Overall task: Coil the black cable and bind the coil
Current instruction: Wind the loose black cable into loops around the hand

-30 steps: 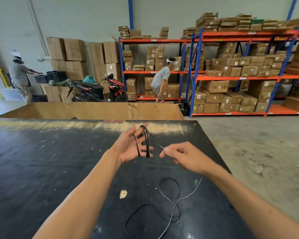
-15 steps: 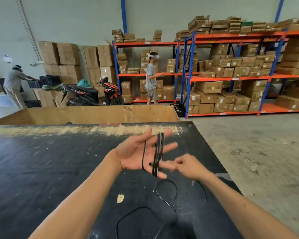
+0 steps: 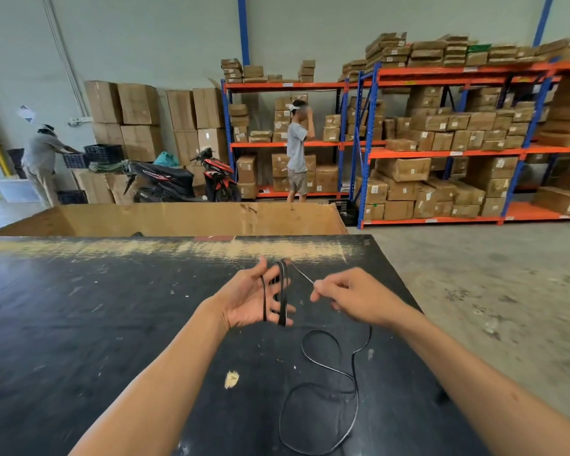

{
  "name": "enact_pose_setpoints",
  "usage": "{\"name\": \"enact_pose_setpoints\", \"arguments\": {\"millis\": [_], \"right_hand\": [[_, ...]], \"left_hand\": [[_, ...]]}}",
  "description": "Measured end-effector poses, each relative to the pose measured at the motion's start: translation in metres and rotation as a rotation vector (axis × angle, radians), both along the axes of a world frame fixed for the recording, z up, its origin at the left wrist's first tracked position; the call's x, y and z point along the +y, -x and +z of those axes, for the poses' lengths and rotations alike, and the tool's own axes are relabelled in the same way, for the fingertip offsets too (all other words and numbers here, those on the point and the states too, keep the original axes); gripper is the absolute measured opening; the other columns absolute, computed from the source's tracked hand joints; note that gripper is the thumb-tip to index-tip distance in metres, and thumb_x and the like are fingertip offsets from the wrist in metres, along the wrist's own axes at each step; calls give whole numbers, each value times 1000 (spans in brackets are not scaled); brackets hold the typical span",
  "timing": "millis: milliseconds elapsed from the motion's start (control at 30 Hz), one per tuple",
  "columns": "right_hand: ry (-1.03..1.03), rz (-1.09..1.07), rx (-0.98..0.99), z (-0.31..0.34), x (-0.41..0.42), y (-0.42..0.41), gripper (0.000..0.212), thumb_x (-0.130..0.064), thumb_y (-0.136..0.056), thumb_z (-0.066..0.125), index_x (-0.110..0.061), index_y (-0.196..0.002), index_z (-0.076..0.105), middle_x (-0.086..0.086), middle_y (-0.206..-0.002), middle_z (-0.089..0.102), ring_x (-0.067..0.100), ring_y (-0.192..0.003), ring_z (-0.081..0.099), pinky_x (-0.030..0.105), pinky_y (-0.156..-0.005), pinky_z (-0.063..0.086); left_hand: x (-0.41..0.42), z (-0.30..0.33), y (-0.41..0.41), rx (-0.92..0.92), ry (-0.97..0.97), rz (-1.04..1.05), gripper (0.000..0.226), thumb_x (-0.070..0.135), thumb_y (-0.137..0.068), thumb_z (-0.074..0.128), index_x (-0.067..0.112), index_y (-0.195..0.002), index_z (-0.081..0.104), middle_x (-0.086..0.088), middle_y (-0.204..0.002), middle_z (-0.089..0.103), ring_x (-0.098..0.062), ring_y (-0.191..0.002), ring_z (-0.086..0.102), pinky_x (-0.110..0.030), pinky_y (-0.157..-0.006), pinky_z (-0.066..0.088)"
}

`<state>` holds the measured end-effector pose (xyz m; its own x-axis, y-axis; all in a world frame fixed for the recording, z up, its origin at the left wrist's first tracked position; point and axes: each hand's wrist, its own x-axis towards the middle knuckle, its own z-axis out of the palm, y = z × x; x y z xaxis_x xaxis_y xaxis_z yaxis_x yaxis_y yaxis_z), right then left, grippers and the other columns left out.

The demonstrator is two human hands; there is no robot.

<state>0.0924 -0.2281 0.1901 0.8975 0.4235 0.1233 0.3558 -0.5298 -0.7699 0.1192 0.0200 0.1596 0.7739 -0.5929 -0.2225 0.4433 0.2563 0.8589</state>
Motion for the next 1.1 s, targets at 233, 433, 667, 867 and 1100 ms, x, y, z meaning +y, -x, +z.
{"name": "enact_pose_setpoints", "arguments": {"millis": [233, 433, 667, 867, 1100], "right_hand": [[-153, 115, 355, -60, 13, 31, 36, -48, -103, 51, -24, -101, 79, -4, -63, 48, 11, -49, 35, 22, -49, 30], [1, 53, 391, -94, 11, 32, 50, -69, -94, 48, -30, -95, 80, -7, -62, 46, 10, -48, 38, 20, -49, 35], [233, -165, 53, -68, -9, -26, 30, -49, -85, 71, -24, -72, 81, -6, -55, 63, 4, -52, 54, 31, -59, 46], [413, -134, -121, 7, -19, -58, 40, -70, -67, 78, -31, -60, 73, -19, -51, 66, 7, -58, 60, 32, -58, 48], [334, -45, -86, 39, -11, -33, 37, -56, -83, 73, -30, -57, 77, -11, -40, 48, 4, -38, 36, 25, -47, 34]], "left_hand": [[5, 20, 1, -53, 193, 61, 54, 61, -96, 32, 39, -142, 49, -3, -149, 39, -61, -126, 43, -75, -102, 29], [-4, 36, 10, -113, 295, -94, 55, 62, -98, 28, 42, -149, 36, 1, -157, 28, -63, -136, 26, -76, -110, 12], [-38, 31, 31, -62, 140, -537, 58, 63, -98, 20, 44, -153, 21, 1, -167, 4, -63, -138, 12, -71, -113, -1], [-54, -7, 32, 72, -148, -648, 58, 67, -95, 30, 46, -150, 30, 6, -161, 19, -62, -140, 7, -66, -116, 6], [-35, -38, 17, 109, -172, -288, 60, 63, -90, 47, 43, -146, 40, 6, -152, 29, -57, -135, 34, -68, -108, 25]]}}
